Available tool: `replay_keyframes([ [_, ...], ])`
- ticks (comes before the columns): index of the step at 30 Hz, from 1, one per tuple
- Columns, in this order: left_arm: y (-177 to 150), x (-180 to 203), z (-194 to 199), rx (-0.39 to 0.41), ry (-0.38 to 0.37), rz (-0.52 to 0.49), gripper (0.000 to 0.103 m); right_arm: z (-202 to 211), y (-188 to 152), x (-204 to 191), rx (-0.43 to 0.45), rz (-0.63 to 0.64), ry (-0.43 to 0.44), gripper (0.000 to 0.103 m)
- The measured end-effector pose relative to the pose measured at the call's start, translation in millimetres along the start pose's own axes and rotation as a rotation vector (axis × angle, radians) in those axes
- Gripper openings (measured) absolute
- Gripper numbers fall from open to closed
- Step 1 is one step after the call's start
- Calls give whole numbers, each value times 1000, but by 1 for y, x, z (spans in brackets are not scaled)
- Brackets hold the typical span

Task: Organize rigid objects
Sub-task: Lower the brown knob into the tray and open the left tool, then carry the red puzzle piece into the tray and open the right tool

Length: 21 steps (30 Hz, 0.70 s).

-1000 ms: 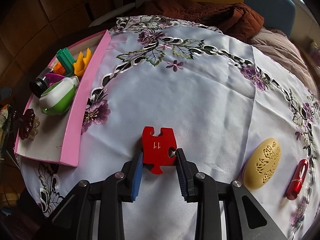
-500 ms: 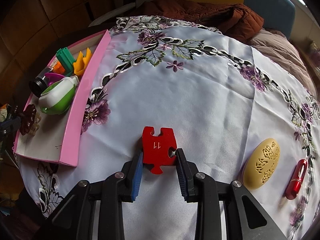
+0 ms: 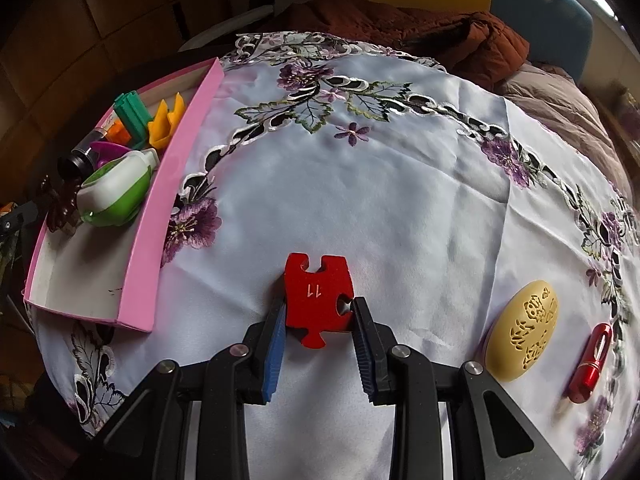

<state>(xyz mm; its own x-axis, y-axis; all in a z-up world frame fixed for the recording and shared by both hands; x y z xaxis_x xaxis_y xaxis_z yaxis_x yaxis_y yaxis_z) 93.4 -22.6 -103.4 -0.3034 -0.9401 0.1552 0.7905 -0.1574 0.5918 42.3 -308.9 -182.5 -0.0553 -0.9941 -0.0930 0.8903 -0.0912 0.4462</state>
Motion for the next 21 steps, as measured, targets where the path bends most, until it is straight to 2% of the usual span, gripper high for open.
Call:
replay_keyframes([
  [9,-24,-18,22,2,27,54,30,1,-1,-2,17,25,-22,32],
  [18,-27,-12,26,13,99,25,32,1,-1,-4,37,37,-64,32],
  [21,-26,-10,28,17,93,27,34,2,-2,-4,46,28,-79,32],
])
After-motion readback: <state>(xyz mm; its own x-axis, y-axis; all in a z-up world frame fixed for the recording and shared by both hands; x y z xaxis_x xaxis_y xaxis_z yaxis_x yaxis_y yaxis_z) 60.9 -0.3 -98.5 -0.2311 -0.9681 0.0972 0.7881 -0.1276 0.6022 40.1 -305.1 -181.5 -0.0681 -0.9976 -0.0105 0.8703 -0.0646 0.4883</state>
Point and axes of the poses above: each gripper's, at about its wrist camera, not at the fingertips, and z roughly against the way its jaws point, x to its right, y to its top, the point moved 8 cm from there along -z, roughly the way its jaws point, and after that the axes turned 5 degrees about -z, right-handed, at the moved point
